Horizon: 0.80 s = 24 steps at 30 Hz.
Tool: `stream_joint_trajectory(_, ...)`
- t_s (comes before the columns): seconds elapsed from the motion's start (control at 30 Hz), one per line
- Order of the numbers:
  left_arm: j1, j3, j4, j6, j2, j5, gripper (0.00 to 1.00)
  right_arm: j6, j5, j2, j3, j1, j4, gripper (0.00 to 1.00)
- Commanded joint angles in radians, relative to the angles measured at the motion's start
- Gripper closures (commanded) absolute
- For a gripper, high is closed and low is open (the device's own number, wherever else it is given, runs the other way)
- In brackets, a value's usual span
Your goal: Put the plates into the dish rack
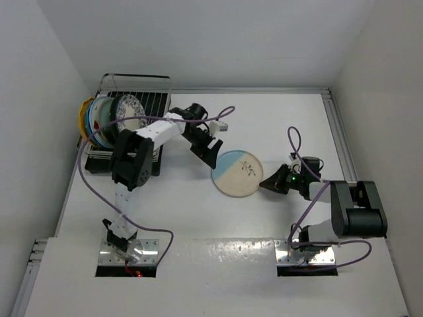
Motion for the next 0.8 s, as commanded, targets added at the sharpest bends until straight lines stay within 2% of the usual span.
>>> stream_joint_trajectory(0.0,-0.038,0.053,0.018,-0.022,0.05,0.012,0.2,-0.001,-0.03,-0.032,0.001,0.007,0.066,1.0)
stream_joint_trajectory(0.1,-0.061,0.053,0.041,-0.043,0.086,-0.006,0.29,-0.012,-0.02,-0.037,-0.001,0.009,0.053,1.0)
stream_joint_trajectory(0.33,-0.083,0.053,0.101,-0.13,0.157,-0.142,0.35,-0.028,-0.005,-0.046,-0.013,0.009,0.039,1.0)
stream_joint_trajectory(0.53,-0.103,0.053,0.101,-0.175,0.241,-0.273,0.6,-0.033,0.03,-0.032,-0.012,0.007,0.02,1.0)
stream_joint_trajectory(0.67,-0.103,0.053,0.101,-0.175,0.253,-0.296,0.98,-0.041,0.032,-0.016,0.004,0.007,0.016,1.0)
stream_joint_trajectory(0.77,-0.103,0.053,0.101,-0.184,0.241,-0.307,1.0,-0.084,0.035,-0.012,0.033,0.009,-0.047,0.95)
